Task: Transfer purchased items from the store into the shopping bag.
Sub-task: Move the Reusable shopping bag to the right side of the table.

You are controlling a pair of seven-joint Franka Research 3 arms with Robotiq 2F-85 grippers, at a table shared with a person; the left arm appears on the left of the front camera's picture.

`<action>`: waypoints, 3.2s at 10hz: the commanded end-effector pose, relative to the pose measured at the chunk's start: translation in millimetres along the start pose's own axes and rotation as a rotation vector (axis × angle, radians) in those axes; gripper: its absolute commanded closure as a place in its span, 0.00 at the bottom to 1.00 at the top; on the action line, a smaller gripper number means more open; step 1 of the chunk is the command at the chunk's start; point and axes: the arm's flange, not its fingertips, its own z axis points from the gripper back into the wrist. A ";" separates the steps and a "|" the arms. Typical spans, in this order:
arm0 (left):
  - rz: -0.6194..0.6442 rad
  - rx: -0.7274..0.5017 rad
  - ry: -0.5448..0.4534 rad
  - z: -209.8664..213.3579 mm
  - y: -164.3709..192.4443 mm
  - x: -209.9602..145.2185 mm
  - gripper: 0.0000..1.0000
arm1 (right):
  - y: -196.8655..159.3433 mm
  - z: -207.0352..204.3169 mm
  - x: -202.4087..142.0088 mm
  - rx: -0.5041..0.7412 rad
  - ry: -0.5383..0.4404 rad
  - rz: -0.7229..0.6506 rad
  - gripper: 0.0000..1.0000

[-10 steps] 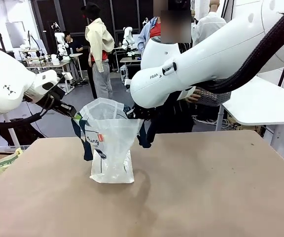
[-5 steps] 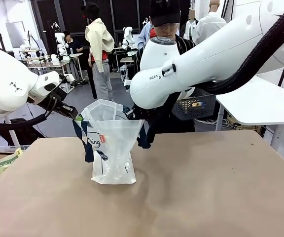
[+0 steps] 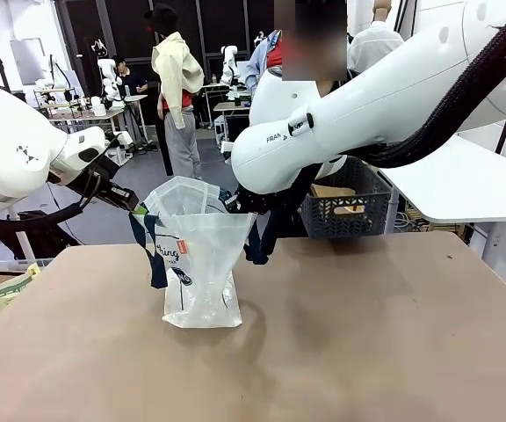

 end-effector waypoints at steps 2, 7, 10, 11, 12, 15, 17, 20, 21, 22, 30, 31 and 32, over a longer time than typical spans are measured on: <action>-0.012 0.005 0.000 1.2 3.1 -0.2 1.00 | -1.0 2.1 -0.9 0.004 0.001 -0.006 1.00; -0.012 0.005 0.000 1.2 3.1 -0.2 1.00 | -1.0 2.1 -0.9 0.004 0.001 -0.006 1.00; -0.012 0.005 0.000 1.2 3.1 -0.2 1.00 | -1.0 2.1 -0.9 0.004 0.001 -0.006 1.00; -0.012 0.005 0.000 1.2 3.1 -0.2 1.00 | -1.0 2.1 -0.9 0.004 0.001 -0.006 1.00; -0.012 0.005 0.000 1.2 3.1 -0.2 1.00 | -1.0 2.1 -0.9 0.004 0.001 -0.006 1.00; -0.012 0.005 0.000 1.2 3.1 -0.2 1.00 | -1.0 2.1 -0.9 0.004 0.001 -0.006 1.00; -0.012 0.005 0.000 1.2 3.1 -0.2 1.00 | -1.0 2.1 -0.9 0.004 0.001 -0.006 1.00; -0.012 0.005 0.000 1.2 3.1 -0.2 1.00 | -1.0 2.1 -0.9 0.004 0.001 -0.006 1.00; -0.012 0.005 0.000 1.2 3.1 -0.2 1.00 | -1.0 2.1 -0.9 0.004 0.001 -0.006 1.00; -0.012 0.005 0.000 1.2 3.1 -0.2 1.00 | -1.0 2.1 -0.9 0.004 0.001 -0.006 1.00; -0.012 0.005 0.000 1.2 3.1 -0.2 1.00 | -1.0 2.1 -0.9 0.004 0.001 -0.006 1.00; -0.012 0.005 0.000 1.2 3.1 -0.2 1.00 | -1.0 2.1 -0.9 0.004 0.001 -0.006 1.00; -0.012 0.005 0.000 1.2 3.1 -0.2 1.00 | -1.0 2.1 -0.9 0.004 0.001 -0.006 1.00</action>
